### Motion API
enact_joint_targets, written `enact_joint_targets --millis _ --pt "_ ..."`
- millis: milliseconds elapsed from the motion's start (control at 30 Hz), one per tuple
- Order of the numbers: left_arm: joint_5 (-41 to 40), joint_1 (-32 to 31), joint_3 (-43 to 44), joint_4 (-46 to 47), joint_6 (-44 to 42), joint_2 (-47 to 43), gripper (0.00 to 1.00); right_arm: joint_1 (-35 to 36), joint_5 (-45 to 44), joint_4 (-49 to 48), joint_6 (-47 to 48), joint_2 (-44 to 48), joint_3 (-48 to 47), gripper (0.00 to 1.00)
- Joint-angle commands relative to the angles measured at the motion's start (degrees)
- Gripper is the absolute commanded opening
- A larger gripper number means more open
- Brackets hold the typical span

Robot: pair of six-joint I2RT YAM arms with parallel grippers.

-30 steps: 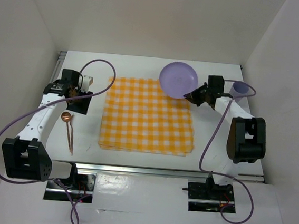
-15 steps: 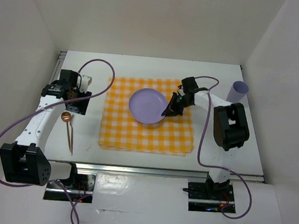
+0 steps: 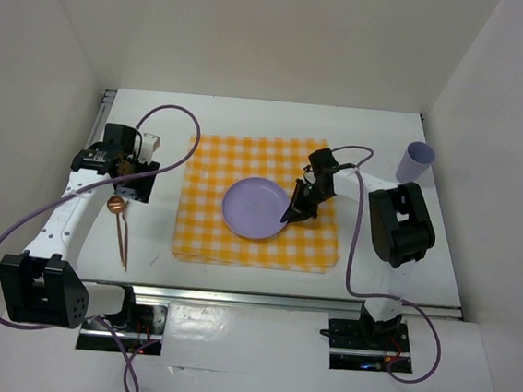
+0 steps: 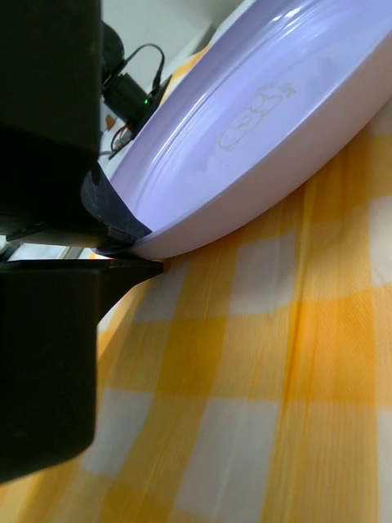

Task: Set the dinner table for one person

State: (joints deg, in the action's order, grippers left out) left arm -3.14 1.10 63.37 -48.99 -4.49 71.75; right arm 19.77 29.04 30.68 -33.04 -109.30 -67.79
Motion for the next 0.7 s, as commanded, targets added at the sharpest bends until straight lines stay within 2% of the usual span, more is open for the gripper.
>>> enact_joint_targets --millis 0,167,400,433,500,567,633,667 --pt "-0.81 0.39 -0.18 -0.14 -0.69 -1.43 0.64 1.68 -1.34 0.44 1.13 -0.48 -2.34 0.00" --pt "-0.82 0.39 -0.18 -0.14 -0.69 -0.91 0.64 3.60 -6.79 3.33 1.13 -1.00 -3.67 0.00" --pt "-1.87 0.39 -0.18 0.39 -1.22 -0.91 0.64 3.61 -6.71 3.51 0.61 -1.53 -4.19 0.02" --pt "-1.87 0.39 -0.18 0.39 -1.22 -0.91 0.64 3.61 -7.41 3.51 0.61 -1.53 -4.19 0.23" --pt "-2.48 0.39 -0.18 0.39 -1.22 -0.91 0.64 3.61 -8.11 4.21 0.61 -0.92 -4.19 0.51" --pt "-4.41 0.39 -0.18 0.92 -1.22 -0.91 0.65 3.61 -9.61 4.91 0.61 0.57 -4.72 0.72" --pt "-6.34 0.39 -0.18 0.92 -0.70 -0.91 0.65 4.13 -11.98 6.41 0.61 2.94 -6.12 0.79" --pt "-6.88 0.91 -0.18 0.92 -0.69 -0.04 0.65 4.14 -12.94 6.94 0.61 3.82 -6.65 0.86"
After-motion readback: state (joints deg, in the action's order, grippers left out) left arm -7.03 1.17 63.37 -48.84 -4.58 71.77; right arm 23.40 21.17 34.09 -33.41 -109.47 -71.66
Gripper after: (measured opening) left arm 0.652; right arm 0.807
